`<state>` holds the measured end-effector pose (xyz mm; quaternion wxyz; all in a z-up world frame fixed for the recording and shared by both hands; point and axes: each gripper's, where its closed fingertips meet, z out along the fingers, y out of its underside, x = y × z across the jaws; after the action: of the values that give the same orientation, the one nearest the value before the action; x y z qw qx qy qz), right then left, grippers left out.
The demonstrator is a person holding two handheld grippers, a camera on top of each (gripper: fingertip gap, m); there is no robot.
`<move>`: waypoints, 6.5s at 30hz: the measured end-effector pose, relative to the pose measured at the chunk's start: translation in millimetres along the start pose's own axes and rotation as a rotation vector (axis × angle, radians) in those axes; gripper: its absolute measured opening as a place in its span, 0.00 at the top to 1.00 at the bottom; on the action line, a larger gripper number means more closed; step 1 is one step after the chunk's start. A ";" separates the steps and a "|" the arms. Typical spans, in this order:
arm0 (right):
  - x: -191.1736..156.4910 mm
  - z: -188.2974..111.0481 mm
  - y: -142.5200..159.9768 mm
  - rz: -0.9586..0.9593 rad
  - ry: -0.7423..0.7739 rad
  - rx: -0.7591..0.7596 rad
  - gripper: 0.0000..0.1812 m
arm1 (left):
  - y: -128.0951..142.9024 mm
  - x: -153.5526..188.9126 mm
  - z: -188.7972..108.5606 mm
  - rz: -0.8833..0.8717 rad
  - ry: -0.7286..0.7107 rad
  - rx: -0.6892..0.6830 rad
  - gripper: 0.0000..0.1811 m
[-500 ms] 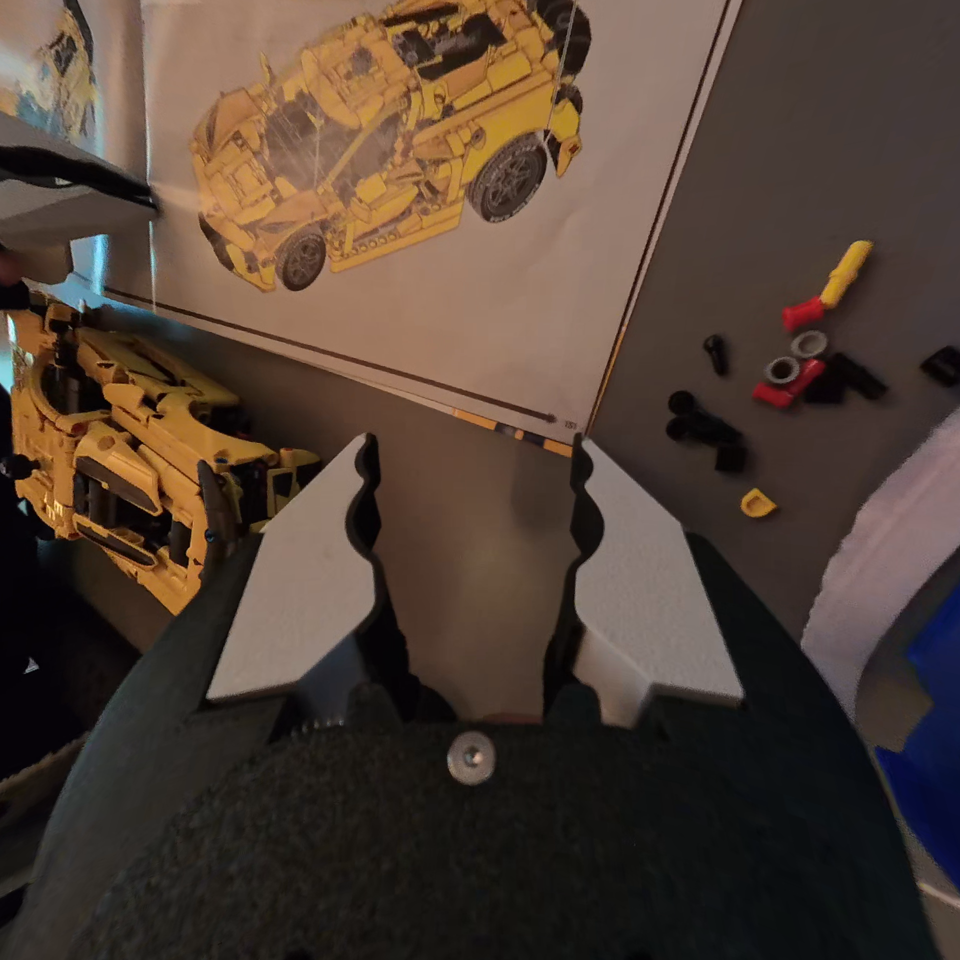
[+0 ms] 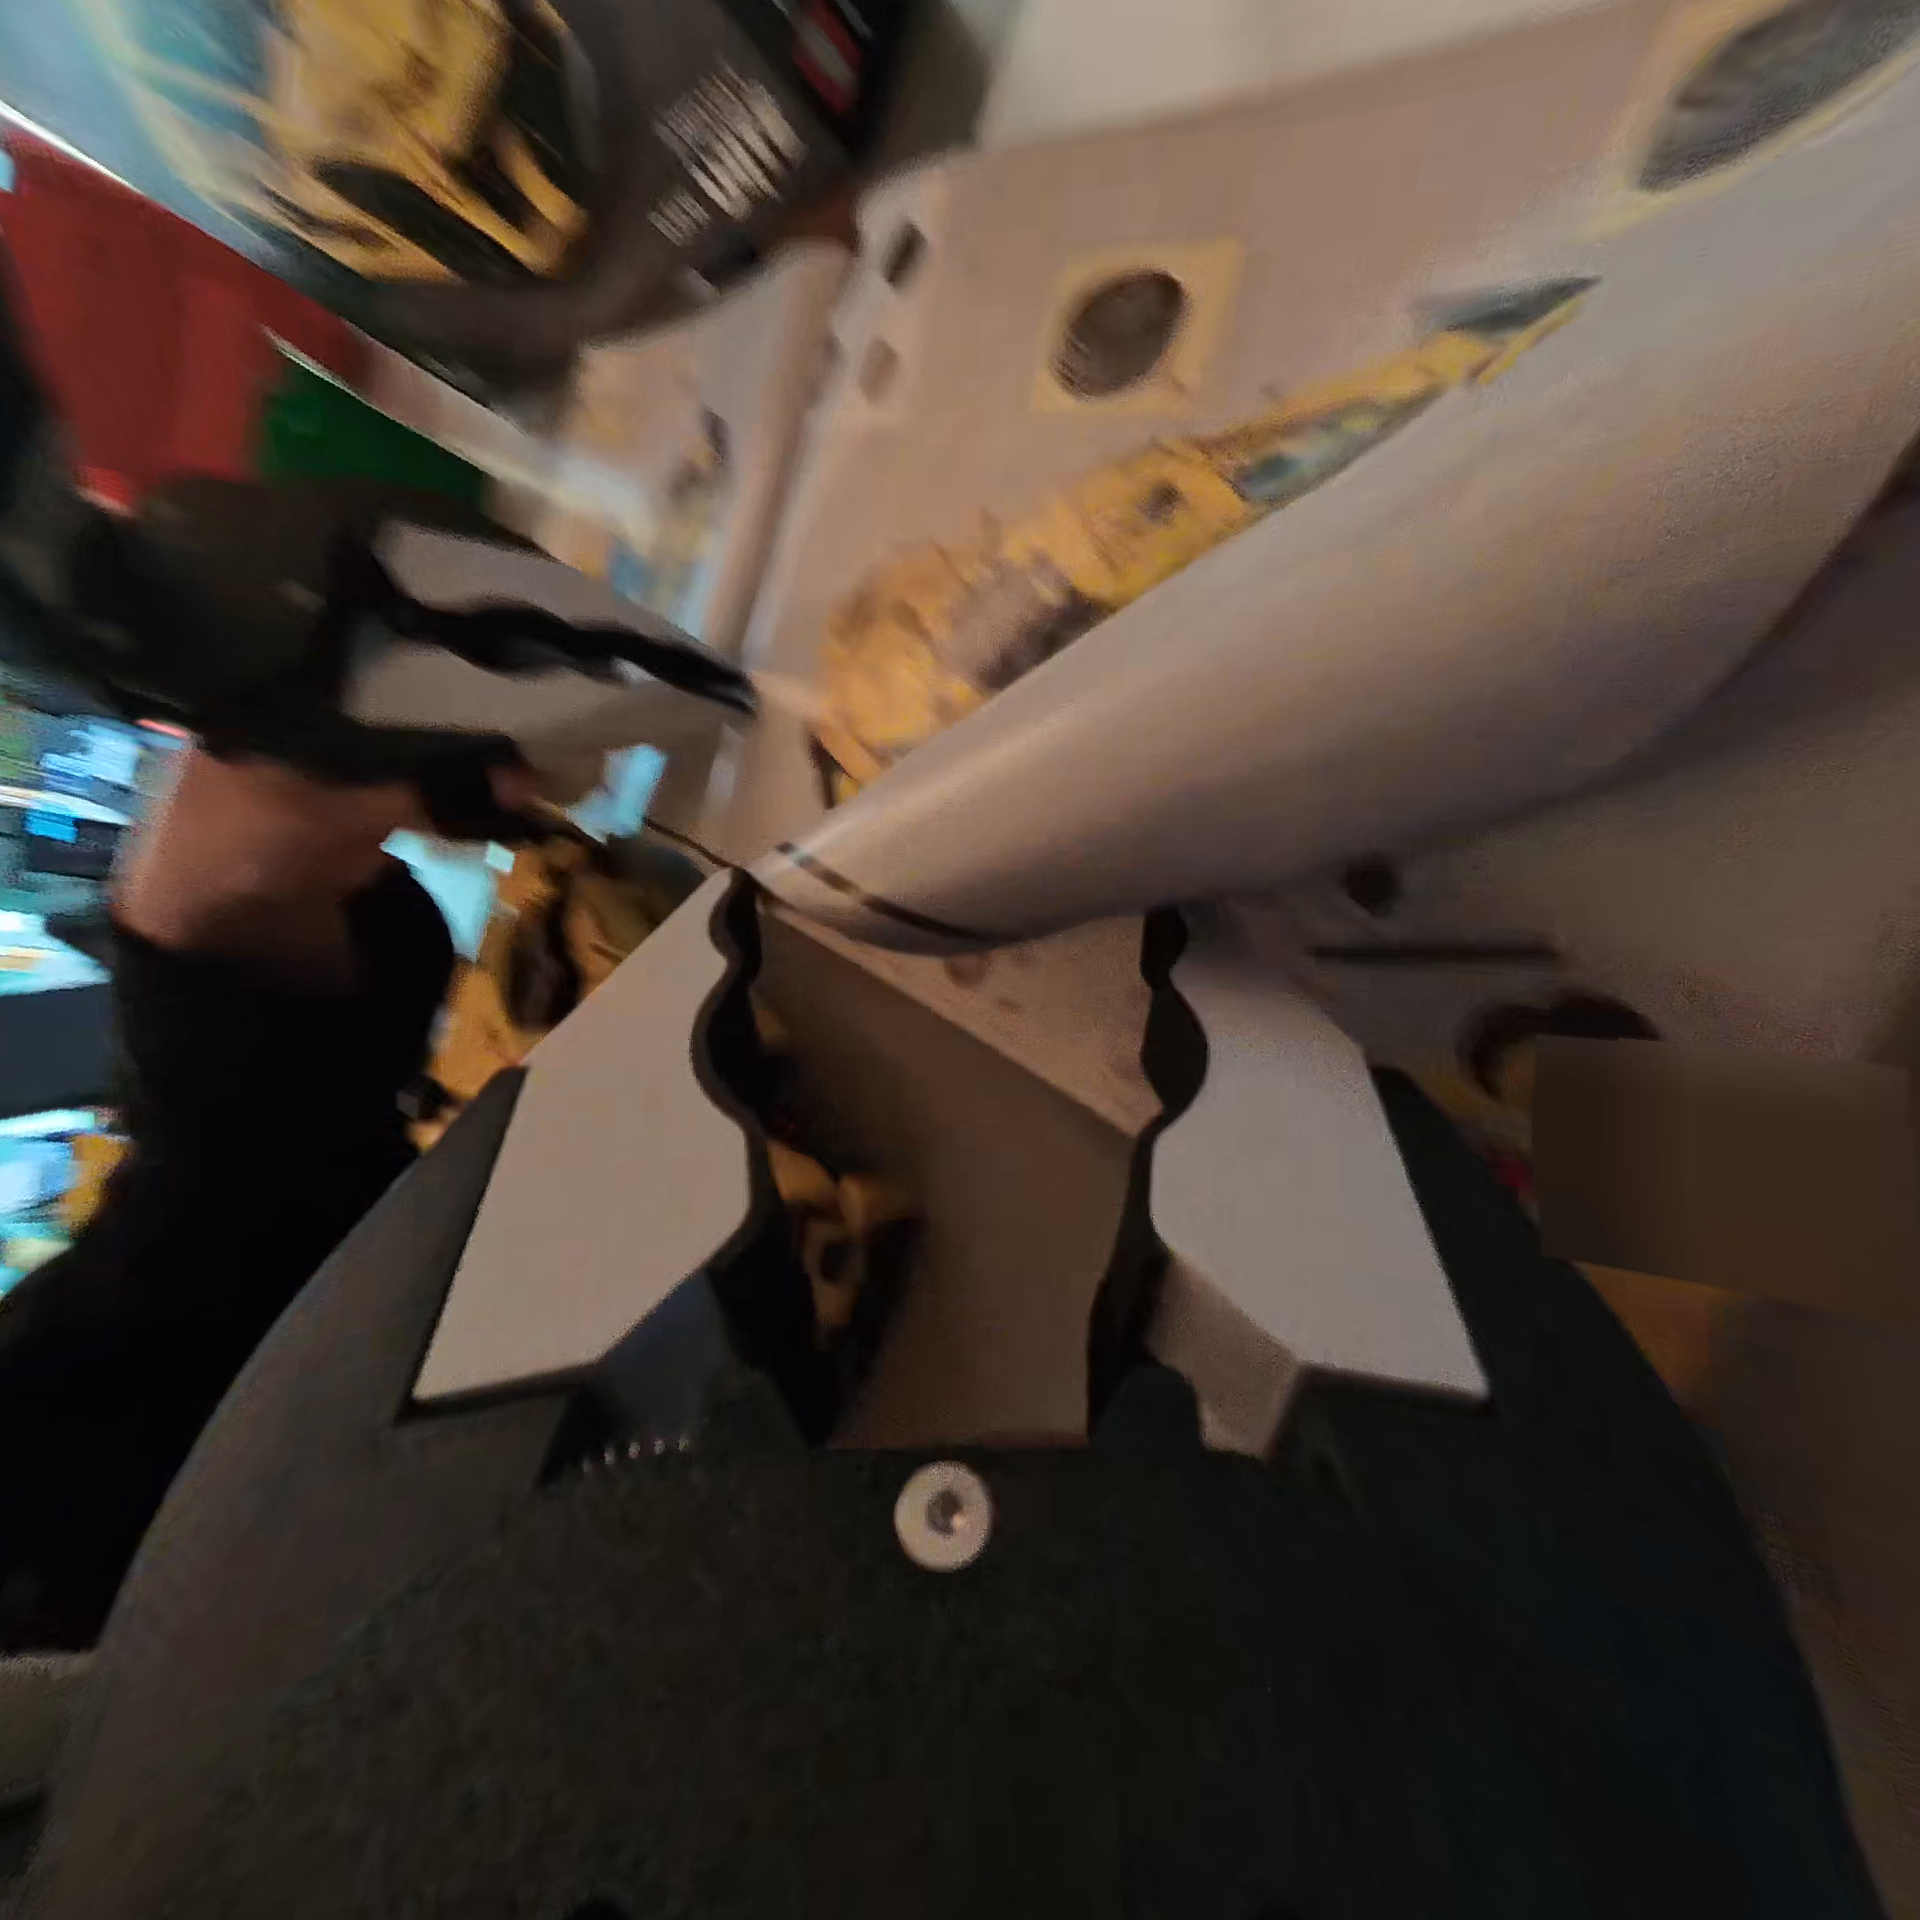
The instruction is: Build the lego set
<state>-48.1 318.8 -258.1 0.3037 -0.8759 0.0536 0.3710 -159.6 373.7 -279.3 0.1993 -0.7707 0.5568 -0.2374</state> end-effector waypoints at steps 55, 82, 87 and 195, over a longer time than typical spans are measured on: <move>-235.5 16.2 -12.9 -0.726 -0.193 0.302 0.78 | -78.6 13.8 -166.2 -0.387 0.478 0.572 0.94; -236.1 27.7 10.6 -0.810 -0.264 0.273 0.85 | -47.9 65.1 -172.0 -0.274 0.480 0.481 1.00; -206.8 22.2 -11.3 -0.534 -0.382 0.263 0.80 | -16.5 -11.7 -169.4 -0.262 0.153 0.453 1.00; -80.8 81.1 11.2 -0.870 0.415 -0.147 0.98 | 49.3 -102.3 -162.3 -0.826 0.432 0.704 0.88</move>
<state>-159.9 345.5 -252.3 0.3510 -0.8916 -0.2845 0.0298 -320.0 449.4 -191.1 0.2163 -0.7453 0.1257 -0.6180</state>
